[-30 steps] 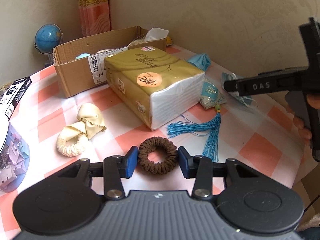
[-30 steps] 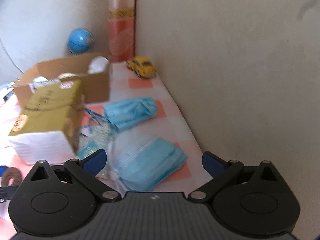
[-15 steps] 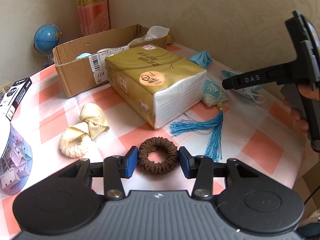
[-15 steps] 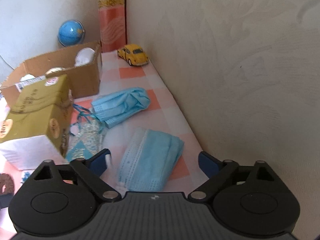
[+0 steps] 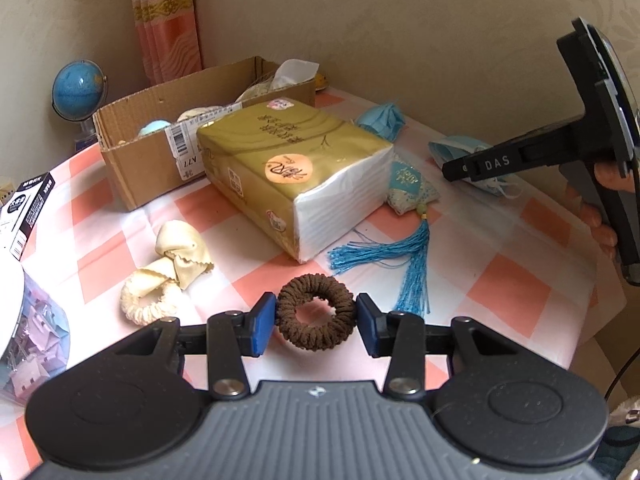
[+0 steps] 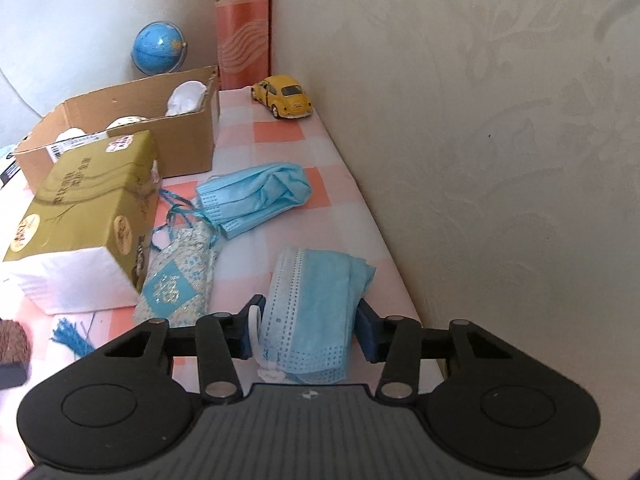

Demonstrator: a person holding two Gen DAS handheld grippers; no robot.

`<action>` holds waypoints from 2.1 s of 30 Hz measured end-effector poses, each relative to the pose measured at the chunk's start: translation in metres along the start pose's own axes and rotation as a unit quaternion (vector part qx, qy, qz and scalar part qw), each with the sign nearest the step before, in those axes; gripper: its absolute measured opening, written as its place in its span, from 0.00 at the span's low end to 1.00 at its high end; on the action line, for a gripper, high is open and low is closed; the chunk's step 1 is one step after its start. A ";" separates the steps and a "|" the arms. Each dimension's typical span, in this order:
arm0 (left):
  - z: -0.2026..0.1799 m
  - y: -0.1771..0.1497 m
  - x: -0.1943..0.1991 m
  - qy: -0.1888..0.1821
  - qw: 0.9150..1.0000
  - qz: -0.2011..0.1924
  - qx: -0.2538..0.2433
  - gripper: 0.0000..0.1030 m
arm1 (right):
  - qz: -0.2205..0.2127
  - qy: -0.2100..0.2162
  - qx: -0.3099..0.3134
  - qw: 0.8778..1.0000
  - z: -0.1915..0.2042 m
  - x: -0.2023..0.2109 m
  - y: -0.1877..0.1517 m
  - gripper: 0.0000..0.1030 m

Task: Organize soft objects
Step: 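Carry blue face mask into box and open right gripper while left holds hair tie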

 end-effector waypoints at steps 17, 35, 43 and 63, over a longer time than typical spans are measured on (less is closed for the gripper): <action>-0.001 -0.013 0.035 -0.004 1.000 -0.011 -0.010 0.41 | -0.062 0.038 0.049 0.996 0.008 0.071 0.029 0.49; 0.023 -0.026 0.065 0.030 0.998 -0.051 0.033 0.41 | -0.121 0.116 0.125 0.978 0.088 0.060 0.148 0.49; 0.029 -0.029 0.068 0.047 0.996 -0.055 0.059 0.41 | -0.099 0.133 0.122 0.979 0.128 0.005 0.198 0.49; 0.036 -0.016 0.060 0.050 0.997 -0.033 0.050 0.41 | -0.072 0.150 0.073 0.983 0.107 -0.014 0.170 1.00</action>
Point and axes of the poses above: each gripper's, at about its wrist camera, not at the fingertips, and x roughly against the way its jaws point, z to its left, y to its top, the point moved 3 cm from there along -x, roughly the way its jaws point, and after that the axes turned 11 degrees about -y, right-handed, at the moved point
